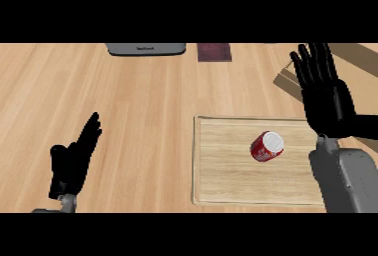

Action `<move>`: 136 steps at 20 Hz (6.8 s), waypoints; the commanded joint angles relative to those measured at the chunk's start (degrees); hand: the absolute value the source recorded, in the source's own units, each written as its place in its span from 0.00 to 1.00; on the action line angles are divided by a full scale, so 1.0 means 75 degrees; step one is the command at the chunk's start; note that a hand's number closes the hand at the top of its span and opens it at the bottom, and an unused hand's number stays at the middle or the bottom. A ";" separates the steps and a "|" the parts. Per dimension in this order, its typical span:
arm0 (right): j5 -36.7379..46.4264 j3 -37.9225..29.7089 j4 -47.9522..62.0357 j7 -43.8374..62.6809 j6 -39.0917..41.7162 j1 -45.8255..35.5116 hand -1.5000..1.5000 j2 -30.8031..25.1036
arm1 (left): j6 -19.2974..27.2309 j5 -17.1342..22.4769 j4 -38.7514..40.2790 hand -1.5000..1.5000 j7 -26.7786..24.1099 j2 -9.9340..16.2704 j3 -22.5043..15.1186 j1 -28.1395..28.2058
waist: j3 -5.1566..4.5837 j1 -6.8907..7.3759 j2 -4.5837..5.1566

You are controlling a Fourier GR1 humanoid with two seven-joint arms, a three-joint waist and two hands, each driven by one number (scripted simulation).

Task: Pick the can from the tray and place it in the cardboard box

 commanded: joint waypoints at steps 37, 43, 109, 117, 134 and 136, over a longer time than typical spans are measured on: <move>0.5087 0.2784 -0.5089 0.5371 0.4537 0.0463 0.00 -0.4984 | -0.2368 -0.0447 -0.0078 0.50 -0.1665 0.0862 0.0272 -0.1862 | 0.0031 0.0285 -0.0045; 0.5162 0.3602 -0.4646 0.7030 0.5228 -0.0247 0.00 -0.3582 | -0.2477 -0.0643 0.0124 0.50 -0.2027 0.0690 0.0447 -0.1704 | 0.0036 0.0259 -0.0032; 1.0551 0.2302 0.2298 0.0423 0.2308 -0.0858 1.00 -0.0510 | -0.3982 -0.1679 0.0355 0.50 -0.2185 -0.0447 0.1861 -0.1931 | 0.0049 0.0412 0.0046; 1.0432 0.1404 0.3476 -0.0994 0.0612 -0.1803 1.00 -0.0592 | -0.3769 -0.1882 -0.0169 0.50 -0.1960 -0.0677 0.1678 -0.1617 | 0.0047 0.0310 -0.0013; 0.9458 -0.1459 0.1618 0.1554 0.0586 -0.2670 1.00 -0.1089 | -0.3961 -0.1842 0.0335 0.50 -0.2203 -0.0567 0.1890 -0.1780 | 0.0042 0.0217 -0.0009; 0.9208 -0.1875 0.1676 0.1712 0.0887 -0.2875 1.00 -0.1495 | -0.3795 -0.1928 -0.0290 0.50 -0.1615 -0.0805 0.1659 -0.1671 | 0.0047 0.0235 -0.0044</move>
